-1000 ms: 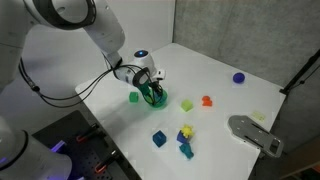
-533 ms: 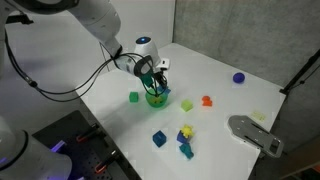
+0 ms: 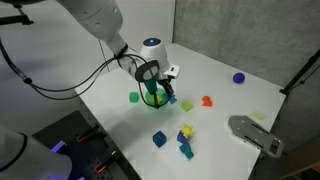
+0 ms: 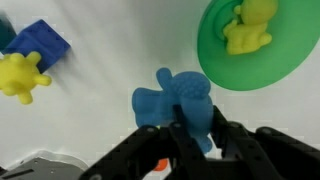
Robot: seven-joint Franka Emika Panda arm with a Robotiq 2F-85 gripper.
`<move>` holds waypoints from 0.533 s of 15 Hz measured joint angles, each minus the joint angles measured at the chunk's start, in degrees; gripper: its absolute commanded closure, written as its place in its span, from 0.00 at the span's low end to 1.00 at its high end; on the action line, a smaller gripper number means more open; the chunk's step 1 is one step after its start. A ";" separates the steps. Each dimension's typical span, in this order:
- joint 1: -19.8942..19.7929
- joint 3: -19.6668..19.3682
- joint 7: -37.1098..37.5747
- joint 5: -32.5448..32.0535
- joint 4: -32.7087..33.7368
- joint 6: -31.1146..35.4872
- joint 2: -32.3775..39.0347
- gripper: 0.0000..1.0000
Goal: Remove the blue toy from the green bowl and put it on the table.
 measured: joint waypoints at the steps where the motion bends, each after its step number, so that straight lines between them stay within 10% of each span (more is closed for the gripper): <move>1: -1.24 0.22 -0.04 0.49 -0.77 0.00 -0.08 0.72; 2: -2.24 0.24 -0.04 0.72 -1.51 0.00 -0.07 0.46; 8: -6.17 0.03 -0.04 1.41 -3.77 0.00 -0.10 0.06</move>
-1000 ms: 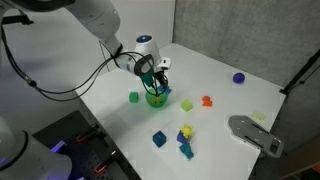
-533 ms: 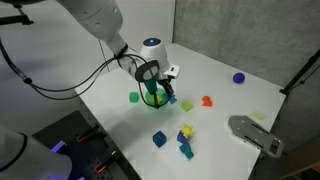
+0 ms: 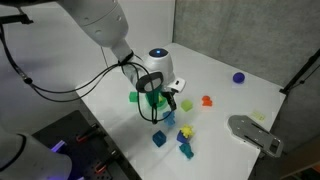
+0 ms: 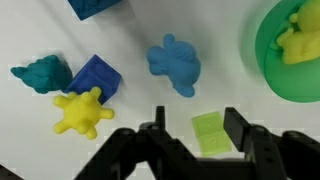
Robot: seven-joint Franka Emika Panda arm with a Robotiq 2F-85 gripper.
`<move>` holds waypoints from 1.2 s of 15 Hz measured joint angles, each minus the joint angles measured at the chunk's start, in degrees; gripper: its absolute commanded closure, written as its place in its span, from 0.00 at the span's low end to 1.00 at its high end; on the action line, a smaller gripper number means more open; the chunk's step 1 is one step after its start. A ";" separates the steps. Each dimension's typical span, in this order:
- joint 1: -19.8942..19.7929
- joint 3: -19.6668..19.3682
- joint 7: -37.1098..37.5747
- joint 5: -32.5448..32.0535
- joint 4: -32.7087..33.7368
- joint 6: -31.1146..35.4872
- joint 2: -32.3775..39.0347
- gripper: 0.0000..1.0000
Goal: Remove the blue toy from the green bowl and put it on the table.
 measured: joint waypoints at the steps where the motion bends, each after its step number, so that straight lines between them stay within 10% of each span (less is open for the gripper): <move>1: -0.34 -0.01 0.00 0.00 -0.03 0.00 -0.05 0.01; 18: -1.18 -0.98 -3.50 -1.77 -4.95 -14.69 -18.60 0.00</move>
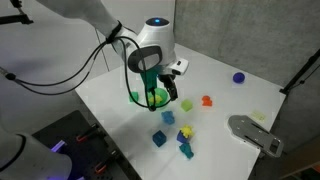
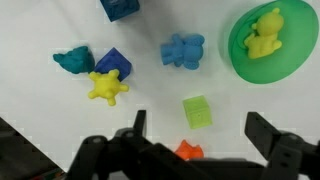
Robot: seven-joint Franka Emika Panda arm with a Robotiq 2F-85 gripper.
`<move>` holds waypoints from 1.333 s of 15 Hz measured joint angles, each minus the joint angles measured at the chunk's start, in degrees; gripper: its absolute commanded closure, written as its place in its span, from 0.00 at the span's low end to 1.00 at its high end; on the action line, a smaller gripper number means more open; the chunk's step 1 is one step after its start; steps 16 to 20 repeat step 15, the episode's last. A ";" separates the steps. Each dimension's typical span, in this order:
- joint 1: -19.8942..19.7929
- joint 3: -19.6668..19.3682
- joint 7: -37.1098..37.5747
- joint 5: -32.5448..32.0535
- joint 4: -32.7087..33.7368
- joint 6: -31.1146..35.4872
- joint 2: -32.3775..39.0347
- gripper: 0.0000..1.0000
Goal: Remove the blue toy from the green bowl and put it on the table.
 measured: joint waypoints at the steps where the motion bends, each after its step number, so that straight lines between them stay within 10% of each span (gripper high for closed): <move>1: -0.30 -0.04 -0.53 -0.84 -0.04 -2.66 -1.94 0.00; 11: -3.32 -0.02 -14.02 -7.48 0.00 -31.63 -23.15 0.00; 20: -3.81 -0.02 -16.39 -8.87 -0.03 -34.64 -27.28 0.00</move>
